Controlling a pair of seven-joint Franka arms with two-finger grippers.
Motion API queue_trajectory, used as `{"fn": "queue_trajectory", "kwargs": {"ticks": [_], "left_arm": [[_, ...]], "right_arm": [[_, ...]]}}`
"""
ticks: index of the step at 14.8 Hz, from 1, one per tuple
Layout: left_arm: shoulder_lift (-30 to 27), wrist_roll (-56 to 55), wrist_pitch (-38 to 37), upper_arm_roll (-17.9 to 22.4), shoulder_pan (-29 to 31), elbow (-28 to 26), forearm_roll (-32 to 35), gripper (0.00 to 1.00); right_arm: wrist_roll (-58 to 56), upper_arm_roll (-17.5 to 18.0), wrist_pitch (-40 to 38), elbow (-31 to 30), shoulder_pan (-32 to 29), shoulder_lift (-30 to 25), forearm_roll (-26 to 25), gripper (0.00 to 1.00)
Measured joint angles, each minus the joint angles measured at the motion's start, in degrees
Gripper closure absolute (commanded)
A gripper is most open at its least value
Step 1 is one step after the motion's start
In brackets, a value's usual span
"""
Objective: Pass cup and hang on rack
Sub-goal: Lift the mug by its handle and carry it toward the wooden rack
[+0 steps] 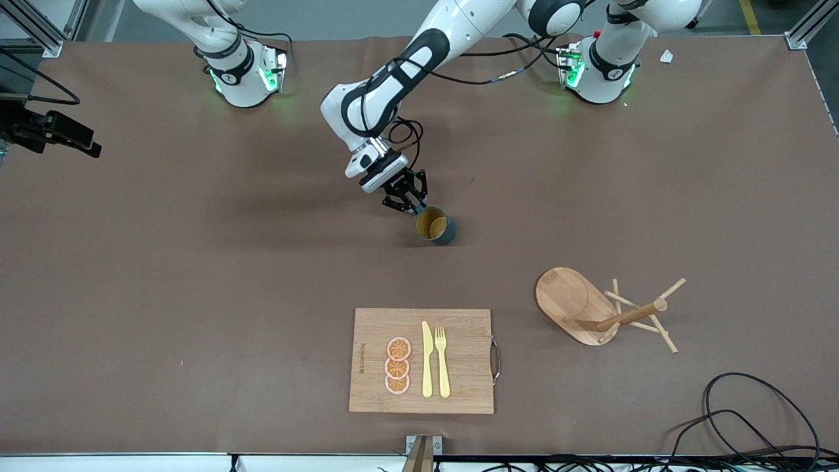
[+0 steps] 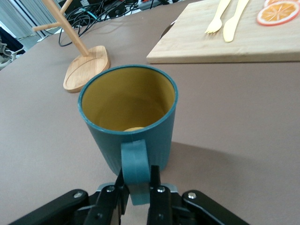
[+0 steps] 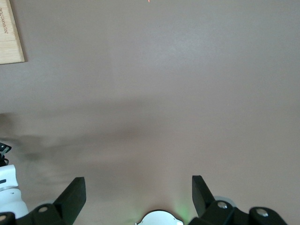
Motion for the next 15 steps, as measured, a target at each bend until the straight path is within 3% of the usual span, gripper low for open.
{"fn": "queue_trajectory", "kwargs": {"ticks": [3,7,15], "left_arm": [[-2.8,3.0,-0.1,0.1,1.3,0.7,-2.2,1.0],[-8.9,8.6,0.1,0.2,5.4,1.0,-11.7,1.0],[-22.8,20.6,2.1,0.3,17.8,1.3,-39.2,1.0]], "right_arm": [[-0.1,0.0,-0.6,0.0,0.0,-0.2,0.0,0.0],[-0.2,0.1,-1.8,0.0,0.1,-0.7,0.0,0.0],[-0.5,0.2,-3.0,1.7,0.1,-2.3,0.0,0.0]]}}
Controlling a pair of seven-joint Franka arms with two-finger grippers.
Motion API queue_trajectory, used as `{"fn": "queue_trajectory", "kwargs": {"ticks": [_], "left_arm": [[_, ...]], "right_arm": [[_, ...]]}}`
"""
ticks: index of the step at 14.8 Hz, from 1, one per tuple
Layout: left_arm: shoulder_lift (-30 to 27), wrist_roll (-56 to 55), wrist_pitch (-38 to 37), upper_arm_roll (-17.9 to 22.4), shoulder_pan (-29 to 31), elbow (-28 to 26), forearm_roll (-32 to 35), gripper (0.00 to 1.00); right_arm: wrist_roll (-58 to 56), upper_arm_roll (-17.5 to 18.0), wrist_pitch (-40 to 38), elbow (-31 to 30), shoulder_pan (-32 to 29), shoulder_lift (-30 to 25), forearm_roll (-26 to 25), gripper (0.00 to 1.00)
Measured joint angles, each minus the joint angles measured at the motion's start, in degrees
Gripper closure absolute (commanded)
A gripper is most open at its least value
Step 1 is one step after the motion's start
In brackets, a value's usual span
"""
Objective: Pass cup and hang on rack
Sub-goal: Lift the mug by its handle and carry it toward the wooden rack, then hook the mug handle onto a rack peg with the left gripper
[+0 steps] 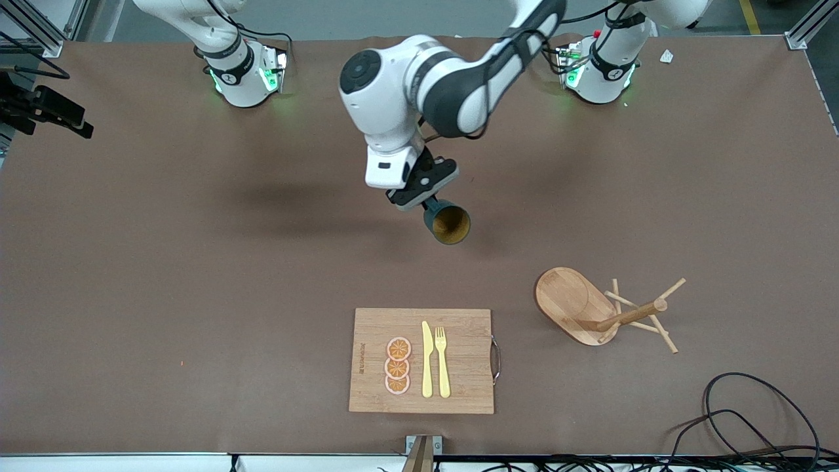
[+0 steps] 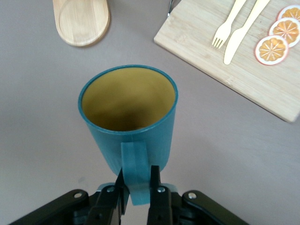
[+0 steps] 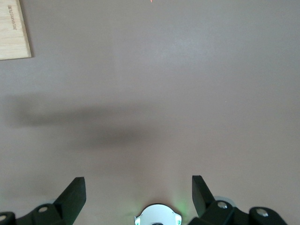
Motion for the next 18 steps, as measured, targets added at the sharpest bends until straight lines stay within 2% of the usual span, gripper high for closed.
{"fn": "queue_trajectory", "kwargs": {"ticks": [4,8,14,18], "left_arm": [[-3.9,3.7,0.0,0.1,5.5,-0.1,-11.6,1.0],[-7.3,13.1,-0.9,0.2,13.8,-0.6,-24.0,1.0],[-8.7,27.9,-9.6,0.3,28.9,-1.6,-40.9,1.0],[-8.6,37.1,-14.0,0.3,38.3,-4.2,-49.9,1.0]], "right_arm": [[-2.1,0.1,0.0,0.8,0.0,0.0,0.0,0.0],[-4.6,-0.1,-0.1,1.0,0.0,0.0,0.0,0.0],[-5.2,0.0,-0.3,1.0,0.0,0.0,0.0,0.0],[-5.3,0.0,-0.3,1.0,0.1,0.0,0.0,0.0]]}}
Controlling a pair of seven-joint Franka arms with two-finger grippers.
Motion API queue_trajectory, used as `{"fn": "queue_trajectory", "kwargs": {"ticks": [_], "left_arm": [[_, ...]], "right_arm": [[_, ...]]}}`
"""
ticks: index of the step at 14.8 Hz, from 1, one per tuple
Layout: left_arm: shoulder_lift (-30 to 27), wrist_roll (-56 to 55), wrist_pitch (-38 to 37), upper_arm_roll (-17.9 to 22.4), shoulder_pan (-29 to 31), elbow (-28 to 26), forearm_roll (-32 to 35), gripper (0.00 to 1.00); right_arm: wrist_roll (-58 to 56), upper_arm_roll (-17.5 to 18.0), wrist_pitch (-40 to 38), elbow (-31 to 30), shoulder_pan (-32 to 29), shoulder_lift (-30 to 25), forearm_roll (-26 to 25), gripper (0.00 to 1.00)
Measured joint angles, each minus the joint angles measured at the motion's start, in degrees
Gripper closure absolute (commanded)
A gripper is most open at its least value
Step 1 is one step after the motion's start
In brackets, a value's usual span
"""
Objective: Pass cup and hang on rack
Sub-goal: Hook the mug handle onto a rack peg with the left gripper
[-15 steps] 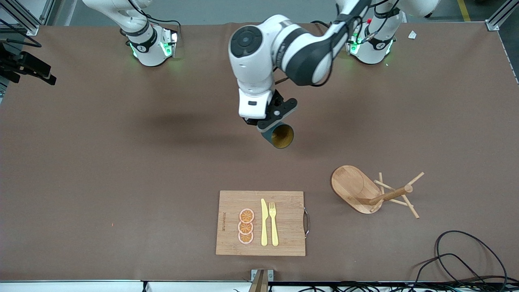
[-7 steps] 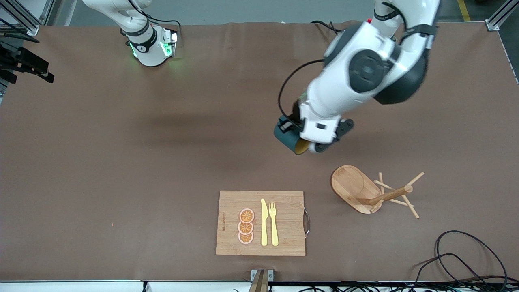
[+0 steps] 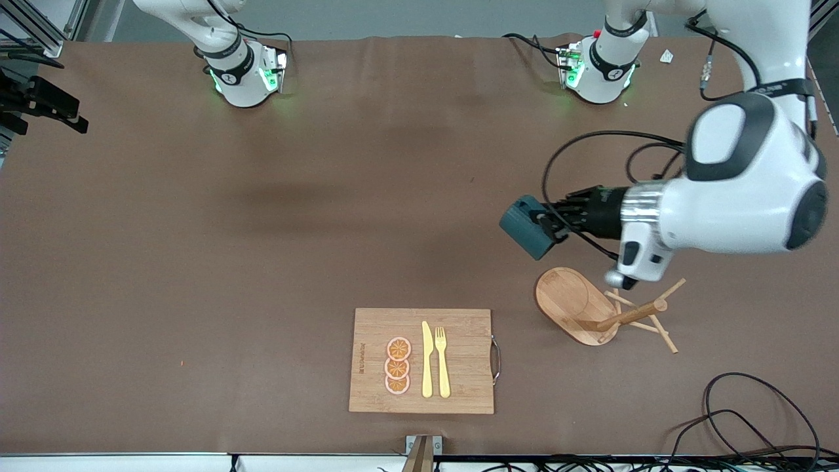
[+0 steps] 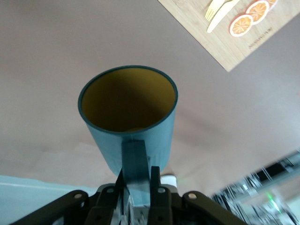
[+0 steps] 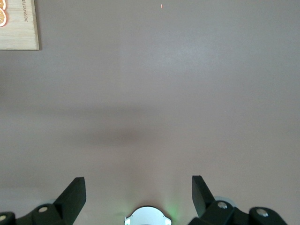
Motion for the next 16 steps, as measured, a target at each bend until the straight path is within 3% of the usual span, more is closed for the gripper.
{"fn": "queue_trajectory", "kwargs": {"ticks": [7,16], "left_arm": [[5.7,10.4,-0.7,0.0,11.8,-2.8,-15.5,1.0],[9.7,17.8,-1.7,-0.1,16.6,-2.8,-17.4,1.0]], "right_arm": [[0.0,0.0,-0.5,0.0,0.0,0.0,0.0,0.0],[0.2,0.0,-1.1,-0.1,0.0,0.0,0.5,0.0]]}}
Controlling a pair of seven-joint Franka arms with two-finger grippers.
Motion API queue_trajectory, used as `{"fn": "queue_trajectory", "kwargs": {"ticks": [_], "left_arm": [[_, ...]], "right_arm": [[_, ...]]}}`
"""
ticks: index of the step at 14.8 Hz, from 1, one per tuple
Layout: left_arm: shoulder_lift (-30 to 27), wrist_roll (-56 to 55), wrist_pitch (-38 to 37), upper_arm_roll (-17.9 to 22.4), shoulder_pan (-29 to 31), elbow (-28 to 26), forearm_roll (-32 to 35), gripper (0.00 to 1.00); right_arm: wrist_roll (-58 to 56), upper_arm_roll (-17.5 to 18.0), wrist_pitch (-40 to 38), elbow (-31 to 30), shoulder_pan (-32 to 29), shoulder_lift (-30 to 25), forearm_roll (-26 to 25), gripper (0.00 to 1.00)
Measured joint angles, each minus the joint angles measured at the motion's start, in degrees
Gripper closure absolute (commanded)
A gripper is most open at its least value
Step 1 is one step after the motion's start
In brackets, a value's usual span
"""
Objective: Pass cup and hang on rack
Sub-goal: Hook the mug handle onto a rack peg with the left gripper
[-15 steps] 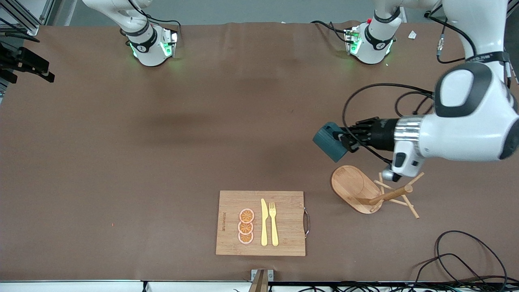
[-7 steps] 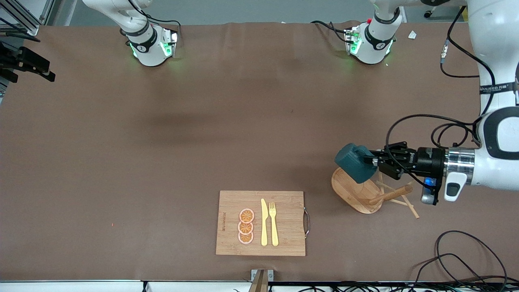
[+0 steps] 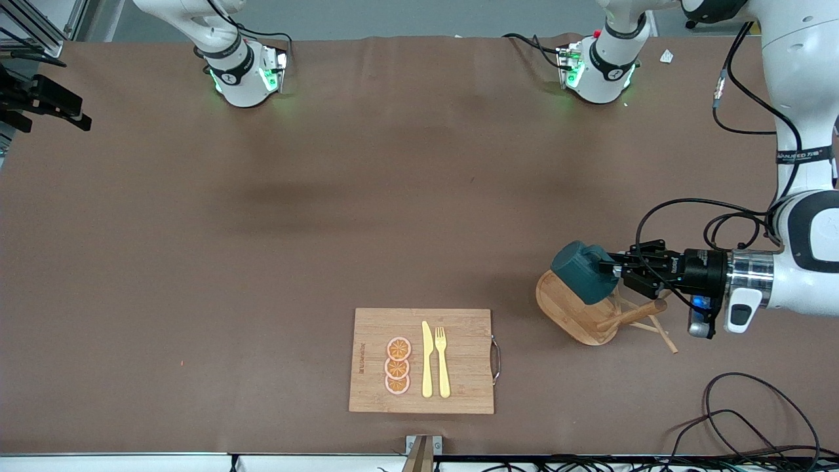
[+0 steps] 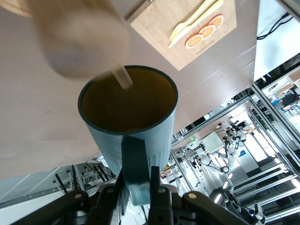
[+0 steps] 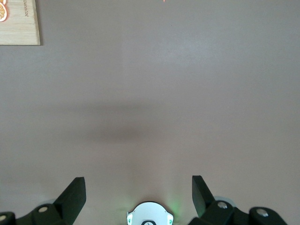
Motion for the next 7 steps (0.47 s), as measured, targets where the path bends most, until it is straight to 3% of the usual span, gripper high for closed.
{"fn": "queue_trajectory", "kwargs": {"ticks": [7], "left_arm": [[1.8,4.7,0.0,0.0,3.6,0.0,0.0,1.0]], "right_arm": [[0.0,0.0,-0.1,0.0,0.0,0.0,0.0,0.0]]}}
